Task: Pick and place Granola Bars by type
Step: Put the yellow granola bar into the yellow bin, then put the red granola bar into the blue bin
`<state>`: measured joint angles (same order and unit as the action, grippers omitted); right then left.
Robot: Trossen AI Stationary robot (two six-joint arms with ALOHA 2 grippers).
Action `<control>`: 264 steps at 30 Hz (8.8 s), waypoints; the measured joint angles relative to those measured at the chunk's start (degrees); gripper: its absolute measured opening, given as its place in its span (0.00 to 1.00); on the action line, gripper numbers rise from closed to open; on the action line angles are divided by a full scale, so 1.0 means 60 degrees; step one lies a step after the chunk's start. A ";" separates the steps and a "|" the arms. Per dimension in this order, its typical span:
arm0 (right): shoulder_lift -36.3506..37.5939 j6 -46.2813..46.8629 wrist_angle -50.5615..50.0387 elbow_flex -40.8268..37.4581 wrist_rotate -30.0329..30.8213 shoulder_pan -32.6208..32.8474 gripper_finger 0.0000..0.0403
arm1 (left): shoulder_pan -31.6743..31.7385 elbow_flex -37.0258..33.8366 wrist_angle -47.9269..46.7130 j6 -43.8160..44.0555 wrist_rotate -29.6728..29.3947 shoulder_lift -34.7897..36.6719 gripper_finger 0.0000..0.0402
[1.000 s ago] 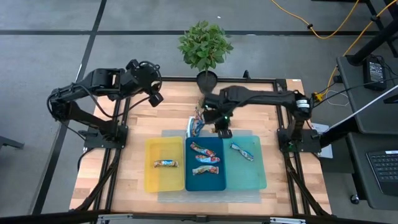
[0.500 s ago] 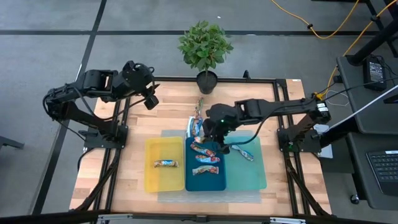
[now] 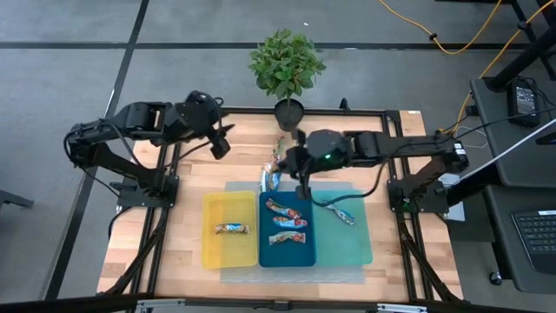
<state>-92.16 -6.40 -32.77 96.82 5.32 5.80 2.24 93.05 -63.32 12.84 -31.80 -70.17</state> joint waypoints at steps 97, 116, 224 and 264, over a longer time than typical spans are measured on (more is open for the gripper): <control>0.3243 0.0347 -0.3859 -0.0198 0.2775 -0.0262 0.66 | -0.2065 -0.2713 0.5847 -0.0980 0.3386 0.0909 0.02; 0.3286 -0.0479 -0.3433 -0.0754 0.2758 -0.0262 0.66 | -0.4111 -0.2713 0.1344 0.3889 0.2204 0.0485 0.02; -0.4719 -0.7058 -0.3146 0.1377 -0.2237 -0.4454 0.75 | -0.4076 -0.5390 -0.0669 0.5913 -0.1900 0.2506 0.51; -0.6724 -0.6939 -0.2601 0.1504 -0.1256 -0.4195 0.75 | -0.4076 -0.5390 -0.0622 0.6491 -0.2611 0.2503 0.49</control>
<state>-132.51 -48.04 -48.37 105.84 -2.22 -19.37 -22.22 60.71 -67.05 51.79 -47.46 -55.16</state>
